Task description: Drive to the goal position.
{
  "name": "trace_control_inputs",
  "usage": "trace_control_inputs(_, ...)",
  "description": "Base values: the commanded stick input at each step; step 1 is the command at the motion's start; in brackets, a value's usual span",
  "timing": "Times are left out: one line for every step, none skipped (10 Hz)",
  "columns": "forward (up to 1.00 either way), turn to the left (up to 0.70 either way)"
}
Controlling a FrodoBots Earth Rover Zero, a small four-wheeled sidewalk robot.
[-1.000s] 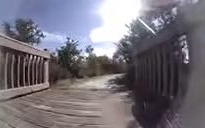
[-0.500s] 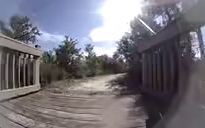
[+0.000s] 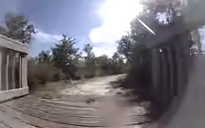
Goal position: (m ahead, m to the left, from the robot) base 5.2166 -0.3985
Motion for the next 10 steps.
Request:
trace_control_inputs(0.85,0.0)
trace_control_inputs(0.85,0.0)
trace_control_inputs(0.85,0.0)
trace_control_inputs(0.85,0.0)
trace_control_inputs(0.85,0.0)
trace_control_inputs(0.85,0.0)
trace_control_inputs(0.85,0.0)
trace_control_inputs(0.85,0.0)
trace_control_inputs(0.85,0.0)
trace_control_inputs(0.85,0.0)
